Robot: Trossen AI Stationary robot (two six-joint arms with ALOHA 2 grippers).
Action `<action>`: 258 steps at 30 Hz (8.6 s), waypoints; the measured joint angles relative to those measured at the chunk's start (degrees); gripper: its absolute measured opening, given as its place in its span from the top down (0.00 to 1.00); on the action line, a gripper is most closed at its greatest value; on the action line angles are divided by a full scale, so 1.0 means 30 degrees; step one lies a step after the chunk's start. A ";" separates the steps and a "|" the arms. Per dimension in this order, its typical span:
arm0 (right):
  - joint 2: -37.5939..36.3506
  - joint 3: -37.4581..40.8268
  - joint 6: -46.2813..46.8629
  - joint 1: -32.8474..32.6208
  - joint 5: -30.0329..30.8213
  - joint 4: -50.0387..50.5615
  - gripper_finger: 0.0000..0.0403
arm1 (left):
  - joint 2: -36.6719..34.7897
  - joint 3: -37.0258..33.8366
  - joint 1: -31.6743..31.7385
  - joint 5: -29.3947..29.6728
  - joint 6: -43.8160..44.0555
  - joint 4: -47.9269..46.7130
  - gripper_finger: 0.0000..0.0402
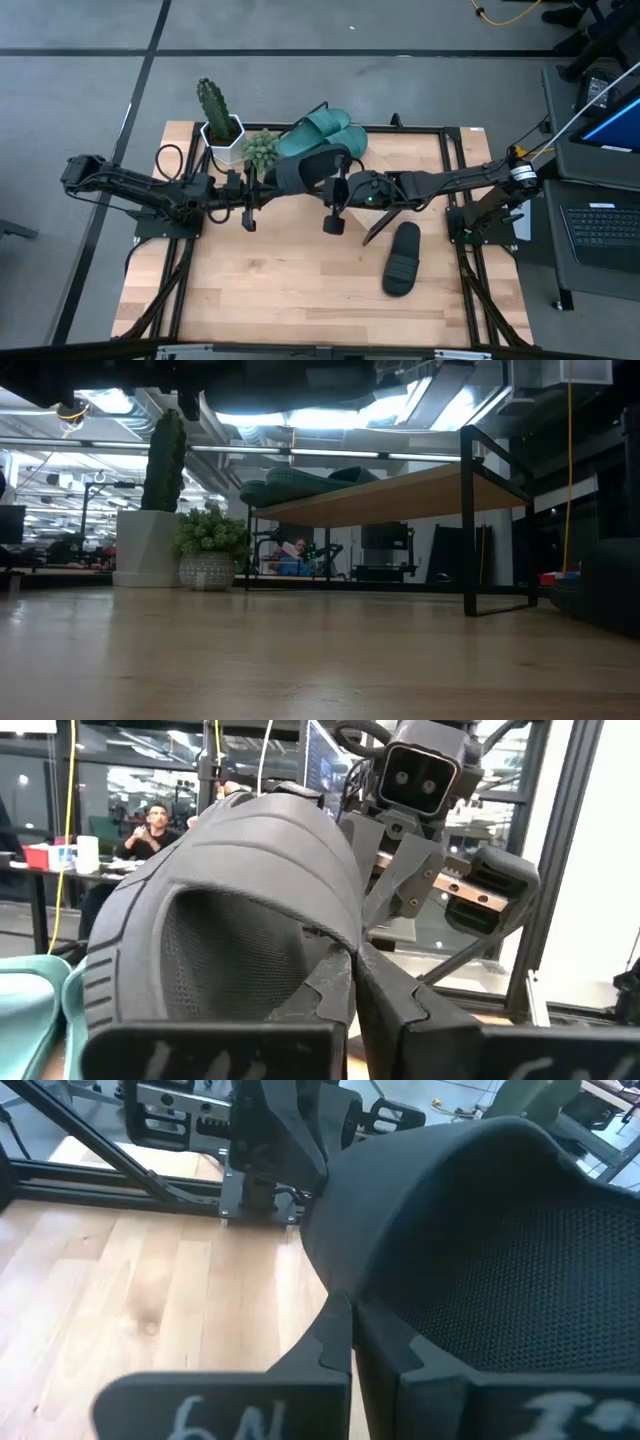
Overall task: Pick and place slides into the shelf
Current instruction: Put the top black slides on the shelf
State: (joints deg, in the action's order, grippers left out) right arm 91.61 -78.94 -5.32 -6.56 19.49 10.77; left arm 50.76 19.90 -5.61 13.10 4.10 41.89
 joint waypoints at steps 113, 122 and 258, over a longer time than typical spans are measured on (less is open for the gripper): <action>-0.5979 0.9624 -0.3958 1.1103 -2.2398 0.1741 0.99 | -0.1858 -0.0052 -0.0385 0.0466 -0.2719 -0.1238 0.70; -0.5192 0.9602 -0.4908 1.1907 -2.3690 0.0966 0.99 | -0.1851 -0.0045 -0.0385 0.0474 -0.3088 -0.1242 0.70; -0.2127 0.6506 -0.4284 1.3978 -2.4497 0.3736 0.54 | -0.1836 -0.0045 -0.0392 0.0466 -0.2381 -0.1238 0.70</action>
State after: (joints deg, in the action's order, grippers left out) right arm 85.23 -59.42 -18.17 35.38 -54.00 21.98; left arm 45.25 19.77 -6.79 14.50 -3.05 38.17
